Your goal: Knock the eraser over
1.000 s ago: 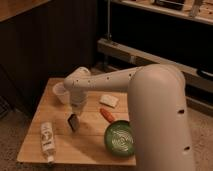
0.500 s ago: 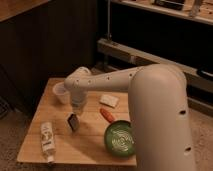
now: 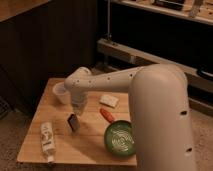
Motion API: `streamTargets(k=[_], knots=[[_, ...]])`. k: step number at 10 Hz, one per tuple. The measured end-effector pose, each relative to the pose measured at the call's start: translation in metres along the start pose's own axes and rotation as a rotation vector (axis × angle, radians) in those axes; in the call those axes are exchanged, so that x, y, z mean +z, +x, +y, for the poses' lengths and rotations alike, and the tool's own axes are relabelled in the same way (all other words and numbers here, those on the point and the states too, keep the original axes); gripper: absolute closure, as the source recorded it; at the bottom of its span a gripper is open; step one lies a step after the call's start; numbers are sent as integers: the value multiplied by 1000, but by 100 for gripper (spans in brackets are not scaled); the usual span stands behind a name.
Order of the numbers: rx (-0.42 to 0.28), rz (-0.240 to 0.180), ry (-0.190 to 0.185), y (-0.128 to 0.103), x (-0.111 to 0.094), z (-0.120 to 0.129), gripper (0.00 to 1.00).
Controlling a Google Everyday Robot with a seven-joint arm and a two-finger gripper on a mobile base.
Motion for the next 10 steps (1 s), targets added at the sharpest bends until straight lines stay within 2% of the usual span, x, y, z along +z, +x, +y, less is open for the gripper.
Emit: streamTargets(k=[10], knots=[[-1,1,23,4,-1,0,100]])
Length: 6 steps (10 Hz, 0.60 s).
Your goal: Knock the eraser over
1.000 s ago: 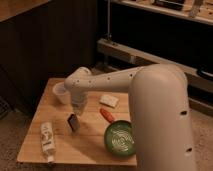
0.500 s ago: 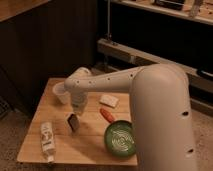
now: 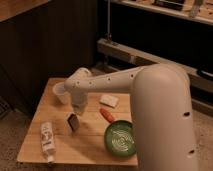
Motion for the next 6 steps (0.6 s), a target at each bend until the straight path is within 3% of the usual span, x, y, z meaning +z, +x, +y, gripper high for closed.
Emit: streamTargets(k=[6], knots=[[0,2,6,1,1,1,100]])
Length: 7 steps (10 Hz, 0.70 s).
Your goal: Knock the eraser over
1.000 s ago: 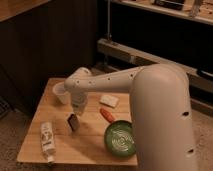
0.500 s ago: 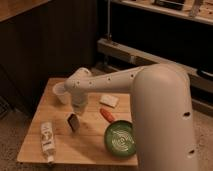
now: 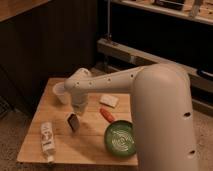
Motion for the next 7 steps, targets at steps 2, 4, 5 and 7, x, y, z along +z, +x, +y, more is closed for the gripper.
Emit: streamTargets(k=[2,4,5,7], knots=[[-2,1,4,0,0,0,100],[-4,1,8,0,0,0,100],[-4,1,8,-1,0,1,100],[-7,2,9,-2,1,2,100]])
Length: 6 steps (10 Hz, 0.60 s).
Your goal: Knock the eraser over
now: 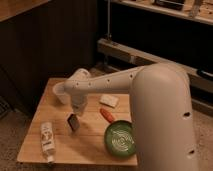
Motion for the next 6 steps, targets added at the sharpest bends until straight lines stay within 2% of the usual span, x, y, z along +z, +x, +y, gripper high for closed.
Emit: streamTargets(k=[6], knots=[[-1,4,5,1,1,0,100]])
